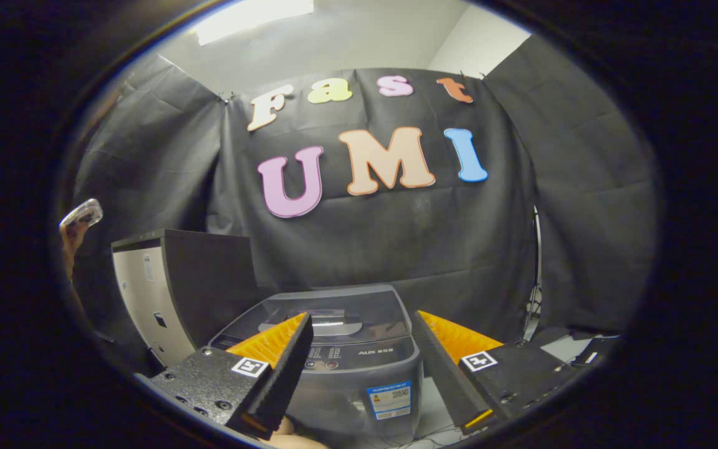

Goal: Put the clothes into the washing machine and then close the washing machine lid.

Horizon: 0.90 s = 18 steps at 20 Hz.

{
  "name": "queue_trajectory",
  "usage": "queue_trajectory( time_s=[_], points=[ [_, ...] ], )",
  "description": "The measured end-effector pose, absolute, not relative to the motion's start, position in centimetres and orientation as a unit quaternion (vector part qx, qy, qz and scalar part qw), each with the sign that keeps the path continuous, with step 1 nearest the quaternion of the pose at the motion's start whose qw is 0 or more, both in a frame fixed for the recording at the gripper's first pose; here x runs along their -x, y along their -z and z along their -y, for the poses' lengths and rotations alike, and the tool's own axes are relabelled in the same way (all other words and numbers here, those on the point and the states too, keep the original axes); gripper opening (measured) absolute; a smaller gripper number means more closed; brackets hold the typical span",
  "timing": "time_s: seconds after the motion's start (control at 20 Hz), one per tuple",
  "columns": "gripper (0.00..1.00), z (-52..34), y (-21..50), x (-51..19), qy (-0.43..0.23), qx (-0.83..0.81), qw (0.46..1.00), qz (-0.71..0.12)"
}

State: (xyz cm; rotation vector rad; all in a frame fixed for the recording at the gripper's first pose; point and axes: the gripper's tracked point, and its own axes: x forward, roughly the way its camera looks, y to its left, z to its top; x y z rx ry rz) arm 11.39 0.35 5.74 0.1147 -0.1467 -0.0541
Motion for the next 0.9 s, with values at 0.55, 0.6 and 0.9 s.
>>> queue_trajectory(
  time_s=[0.55, 0.6, 0.9],
  points=[
    [0.97, -1.2, 2.0, -8.9, 0.018, -0.066, 0.998, -0.002],
    [0.97, -1.3, 2.3, -8.7, 0.018, -0.069, 0.997, -0.012],
    [0.97, -1.9, 2.9, -7.9, 0.014, -0.046, 0.999, -0.026]
  ],
)
